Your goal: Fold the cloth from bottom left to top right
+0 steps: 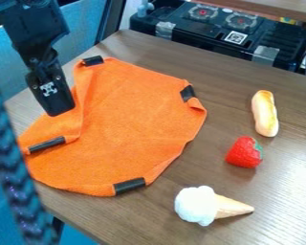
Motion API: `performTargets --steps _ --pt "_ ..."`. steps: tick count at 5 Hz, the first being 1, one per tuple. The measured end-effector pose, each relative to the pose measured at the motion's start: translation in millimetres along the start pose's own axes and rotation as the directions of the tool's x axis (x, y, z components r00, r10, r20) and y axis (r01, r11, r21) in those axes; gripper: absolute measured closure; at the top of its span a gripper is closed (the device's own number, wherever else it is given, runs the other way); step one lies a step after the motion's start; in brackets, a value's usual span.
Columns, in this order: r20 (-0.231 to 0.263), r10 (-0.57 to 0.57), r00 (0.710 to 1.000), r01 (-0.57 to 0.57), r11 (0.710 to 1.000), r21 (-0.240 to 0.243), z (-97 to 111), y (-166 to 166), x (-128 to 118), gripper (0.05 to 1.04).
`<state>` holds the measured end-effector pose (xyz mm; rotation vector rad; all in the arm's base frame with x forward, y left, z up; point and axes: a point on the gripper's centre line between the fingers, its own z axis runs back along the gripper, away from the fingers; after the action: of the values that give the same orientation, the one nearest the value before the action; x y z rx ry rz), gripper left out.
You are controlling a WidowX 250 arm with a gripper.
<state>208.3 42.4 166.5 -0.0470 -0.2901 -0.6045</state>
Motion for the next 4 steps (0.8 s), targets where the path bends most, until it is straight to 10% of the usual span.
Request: performTargets --steps 1,4 --pt "-0.008 0.007 1.0 -0.007 1.0 -0.005 -4.1 -0.4 -2.1 0.083" --pt "-0.044 0.136 0.99 -0.124 0.97 0.21 -54.0 37.3 -39.7 0.083"
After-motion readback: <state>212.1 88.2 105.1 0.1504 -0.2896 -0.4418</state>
